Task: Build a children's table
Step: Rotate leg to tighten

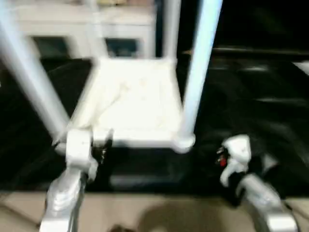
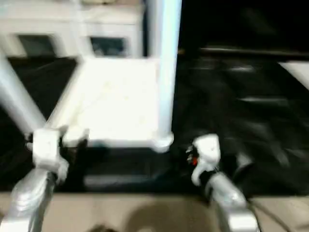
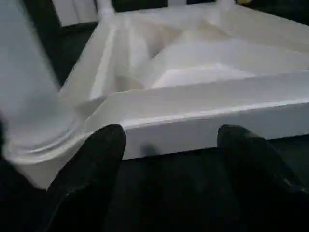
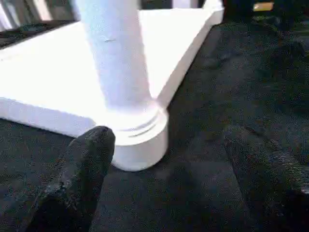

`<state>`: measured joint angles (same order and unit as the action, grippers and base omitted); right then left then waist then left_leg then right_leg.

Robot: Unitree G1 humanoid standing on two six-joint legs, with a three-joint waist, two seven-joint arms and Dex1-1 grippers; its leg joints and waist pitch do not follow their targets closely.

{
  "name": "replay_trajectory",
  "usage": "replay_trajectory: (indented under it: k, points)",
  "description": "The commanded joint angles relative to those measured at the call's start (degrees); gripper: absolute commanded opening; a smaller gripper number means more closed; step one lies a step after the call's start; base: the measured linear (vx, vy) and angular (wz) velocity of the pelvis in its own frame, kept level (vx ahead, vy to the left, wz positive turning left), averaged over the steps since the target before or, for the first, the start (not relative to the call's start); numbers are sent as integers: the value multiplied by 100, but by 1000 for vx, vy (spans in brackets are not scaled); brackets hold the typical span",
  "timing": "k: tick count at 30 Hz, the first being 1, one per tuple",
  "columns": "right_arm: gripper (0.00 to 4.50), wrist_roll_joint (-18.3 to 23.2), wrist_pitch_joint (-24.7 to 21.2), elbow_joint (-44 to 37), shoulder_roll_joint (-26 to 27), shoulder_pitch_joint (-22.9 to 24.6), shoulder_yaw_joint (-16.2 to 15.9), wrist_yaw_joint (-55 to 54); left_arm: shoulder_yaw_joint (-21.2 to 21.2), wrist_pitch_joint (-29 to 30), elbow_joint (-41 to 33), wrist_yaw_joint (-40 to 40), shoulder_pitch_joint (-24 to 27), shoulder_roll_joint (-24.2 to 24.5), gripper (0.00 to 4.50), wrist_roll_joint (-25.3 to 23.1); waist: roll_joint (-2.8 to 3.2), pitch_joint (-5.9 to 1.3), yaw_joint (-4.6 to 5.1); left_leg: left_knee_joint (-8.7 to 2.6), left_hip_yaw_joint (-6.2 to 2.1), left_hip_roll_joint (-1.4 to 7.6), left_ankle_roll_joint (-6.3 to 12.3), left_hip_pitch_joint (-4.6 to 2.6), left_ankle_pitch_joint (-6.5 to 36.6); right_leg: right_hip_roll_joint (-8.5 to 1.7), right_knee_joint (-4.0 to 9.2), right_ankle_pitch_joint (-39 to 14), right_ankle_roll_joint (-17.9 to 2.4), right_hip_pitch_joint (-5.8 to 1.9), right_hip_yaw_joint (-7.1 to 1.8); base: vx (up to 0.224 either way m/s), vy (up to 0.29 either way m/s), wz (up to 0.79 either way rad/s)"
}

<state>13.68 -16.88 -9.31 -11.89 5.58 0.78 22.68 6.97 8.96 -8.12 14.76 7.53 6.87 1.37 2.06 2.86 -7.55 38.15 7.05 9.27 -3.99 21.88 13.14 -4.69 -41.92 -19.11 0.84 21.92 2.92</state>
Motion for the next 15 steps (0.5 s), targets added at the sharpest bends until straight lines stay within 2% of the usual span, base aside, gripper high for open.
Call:
replay_trajectory:
  k: [1,2,3,4,5,6,7,8,9,10,11,12,13,15]
  points:
    - [432,336,-33,-208,78,-39,-15,266,98,147,-326,-57,45,70,385,-10,72,-211,132,-769,-169,448,-251,-214,2310,-190,876,-1001,-864,-90,-294,-166,11,29]
    - [447,436,-66,-206,119,-90,4,320,110,225,-378,-110,61,76,391,-44,-4,-171,211,-874,-145,445,-238,-182,2567,-209,984,-936,-907,-136,-281,-142,23,10]
    - [447,441,-68,-205,121,-93,4,323,110,230,-379,-115,62,78,391,-50,16,-166,212,-890,-149,425,-229,-177,2623,-235,1013,-1031,-904,-155,-282,-65,47,-3]
    - [450,474,-98,-212,144,-118,-25,349,136,190,-384,-150,53,87,405,-74,13,-134,238,-925,-123,387,-238,-167,2705,-283,1114,-1423,-810,-165,-288,-65,47,-3]
    - [450,495,-105,-216,153,-130,-59,377,167,182,-396,-202,45,81,421,-76,13,-134,238,-925,-123,387,-238,-167,2705,-283,1114,-1423,-810,-165,-288,-54,41,-7]
    - [450,544,-115,-196,159,-150,-131,450,210,180,-409,-339,35,73,430,-116,-114,-103,249,-941,-80,356,-222,-163,2644,-352,1246,-2051,-619,-159,-308,0,0,0]
    - [450,569,-117,-175,149,-160,-156,489,216,189,-413,-409,29,64,433,-142,-112,-121,251,-932,-67,347,-201,-195,2490,-401,1304,-2335,-547,-159,-326,0,0,0]
    - [450,569,-117,-175,149,-160,-156,489,216,189,-413,-409,29,64,439,-142,-104,-123,259,-937,-65,349,-186,-185,2370,-412,1315,-2356,-525,-164,-333,0,0,0]
    - [450,569,-117,-175,149,-160,-156,489,216,189,-413,-409,29,64,445,-142,-107,-149,264,-957,-53,356,-162,-154,2078,-403,1316,-2170,-494,-198,-330,0,0,0]
    - [450,477,-94,-125,124,-168,-215,483,231,145,-405,-467,31,66,445,-166,-122,-193,256,-975,-49,373,-120,-107,1679,-379,1267,-1633,-516,-249,-316,0,0,0]
    - [450,480,-83,-110,131,-177,-227,500,256,132,-409,-477,39,58,445,-140,-122,-193,256,-975,-49,373,-120,-107,1679,-379,1267,-1633,-516,-249,-316,0,0,0]
    - [450,488,-58,-78,147,-197,-252,537,311,104,-419,-496,56,39,445,-82,-164,-195,251,-1003,-31,387,-39,-104,1490,-345,1226,-1217,-597,-250,-282,0,0,0]
    - [450,649,-59,-102,192,-249,-295,713,475,45,-432,-500,70,-15,445,132,-190,-159,268,-1014,-15,383,-88,-139,1971,-344,1276,-1657,-589,-186,-287,0,0,0]
    - [450,649,-59,-102,192,-249,-295,713,475,45,-432,-500,70,-15,445,132,-190,-152,269,-990,-26,359,-152,-161,2309,-386,1318,-2117,-566,-146,-307,0,0,0]
